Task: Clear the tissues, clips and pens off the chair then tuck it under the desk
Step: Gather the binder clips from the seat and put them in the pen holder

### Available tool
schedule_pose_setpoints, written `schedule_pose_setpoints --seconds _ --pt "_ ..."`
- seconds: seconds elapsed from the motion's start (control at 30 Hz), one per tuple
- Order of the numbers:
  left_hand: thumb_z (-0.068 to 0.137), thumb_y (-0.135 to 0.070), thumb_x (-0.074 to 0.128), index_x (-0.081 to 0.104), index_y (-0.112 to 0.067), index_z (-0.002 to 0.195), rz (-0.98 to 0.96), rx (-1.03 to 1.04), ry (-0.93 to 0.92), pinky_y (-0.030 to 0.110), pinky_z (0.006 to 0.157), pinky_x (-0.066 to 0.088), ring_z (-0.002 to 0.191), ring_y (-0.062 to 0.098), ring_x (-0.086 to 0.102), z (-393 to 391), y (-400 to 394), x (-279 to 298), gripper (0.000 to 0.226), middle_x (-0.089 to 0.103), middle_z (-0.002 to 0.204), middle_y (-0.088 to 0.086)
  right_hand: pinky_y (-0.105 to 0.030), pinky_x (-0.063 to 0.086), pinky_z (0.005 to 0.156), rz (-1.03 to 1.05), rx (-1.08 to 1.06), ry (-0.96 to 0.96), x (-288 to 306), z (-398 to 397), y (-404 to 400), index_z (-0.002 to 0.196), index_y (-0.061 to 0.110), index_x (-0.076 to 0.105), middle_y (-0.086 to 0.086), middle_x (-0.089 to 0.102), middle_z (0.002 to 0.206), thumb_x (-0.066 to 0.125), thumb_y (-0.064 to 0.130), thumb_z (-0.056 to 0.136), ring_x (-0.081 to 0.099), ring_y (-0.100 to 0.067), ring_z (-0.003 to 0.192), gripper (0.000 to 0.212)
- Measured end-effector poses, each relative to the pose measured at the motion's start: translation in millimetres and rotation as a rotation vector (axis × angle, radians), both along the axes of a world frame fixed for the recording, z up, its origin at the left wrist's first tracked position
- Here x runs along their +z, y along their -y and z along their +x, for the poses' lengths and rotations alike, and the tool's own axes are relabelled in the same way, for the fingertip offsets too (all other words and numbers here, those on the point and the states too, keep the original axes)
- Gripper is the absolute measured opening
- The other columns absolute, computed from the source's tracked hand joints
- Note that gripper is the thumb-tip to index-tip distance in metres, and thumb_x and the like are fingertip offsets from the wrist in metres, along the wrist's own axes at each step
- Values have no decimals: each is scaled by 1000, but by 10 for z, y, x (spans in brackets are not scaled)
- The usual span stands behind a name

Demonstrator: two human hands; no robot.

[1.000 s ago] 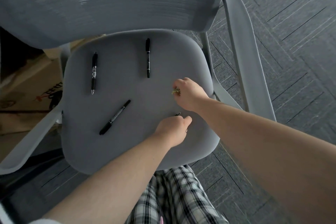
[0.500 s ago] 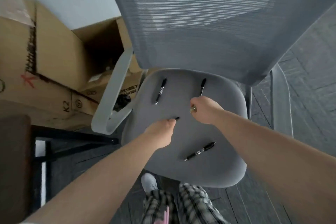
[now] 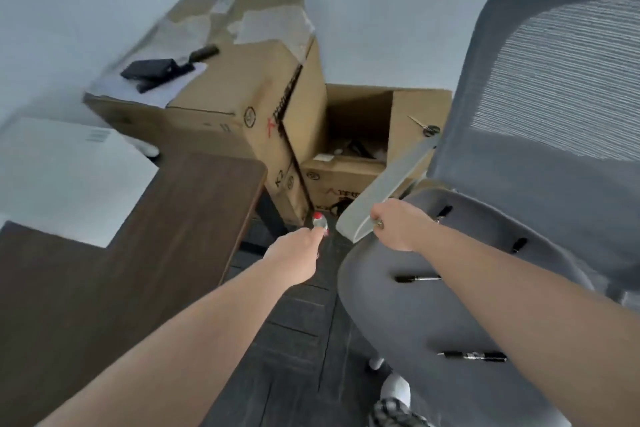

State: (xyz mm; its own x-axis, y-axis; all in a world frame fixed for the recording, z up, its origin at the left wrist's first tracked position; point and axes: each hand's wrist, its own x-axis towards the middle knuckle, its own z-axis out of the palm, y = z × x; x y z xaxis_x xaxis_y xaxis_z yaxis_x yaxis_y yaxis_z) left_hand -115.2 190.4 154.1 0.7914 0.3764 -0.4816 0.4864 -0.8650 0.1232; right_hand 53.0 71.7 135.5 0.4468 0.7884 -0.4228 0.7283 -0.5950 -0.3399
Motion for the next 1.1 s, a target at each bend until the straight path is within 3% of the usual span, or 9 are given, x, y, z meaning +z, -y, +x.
schedule_pose_setpoints --seconds 0.17,0.37,0.5,0.6,0.7,0.9,1.1 --pt "95 -8 39 40 -11 96 70 176 42 39 67 43 73 26 49 -1001 -458 295 4 45 86 6 -36 49 78 71 148 32 344 -804 -677 110 10 58 -11 58 110 44 15 91 57 -32 95 24" --pt "93 -8 39 44 -7 101 110 420 68 41 71 44 80 32 54 -2369 -809 487 10 55 98 12 -38 49 85 99 371 22 605 -2067 -1355 113 12 57 -9 57 114 42 16 93 57 -30 99 25" --pt "91 -8 38 38 -11 92 106 576 71 38 69 42 77 29 48 -3261 -958 529 3 48 88 7 -34 49 85 120 506 15 661 -2900 -1705 118 13 56 -9 58 119 46 18 94 58 -28 101 27" --pt "90 -7 35 43 -8 97 93 709 89 40 71 43 81 30 50 -3899 -1075 592 11 49 90 7 -31 46 81 141 577 9 708 -3481 -1932 119 14 56 -8 58 119 46 20 94 58 -27 101 27" --pt "90 -8 34 46 -9 101 103 835 135 37 71 42 84 29 51 -4469 -1179 616 16 53 95 7 -35 49 87 156 604 -1 738 -4034 -2136 117 14 56 -7 58 120 46 20 94 58 -28 103 26" --pt "91 -10 34 43 -14 94 131 1038 205 33 65 37 79 26 48 -5295 -1258 610 11 51 88 3 -34 48 89 172 742 -57 795 -5052 -2491 120 14 56 -8 59 121 49 20 94 57 -27 105 27" --pt "90 -10 37 50 -13 101 100 1236 285 32 62 40 79 26 52 -5662 -1321 456 18 56 88 6 -36 51 89 159 870 -98 798 -5785 -2747 122 12 56 -8 62 120 52 16 92 58 -26 105 30"
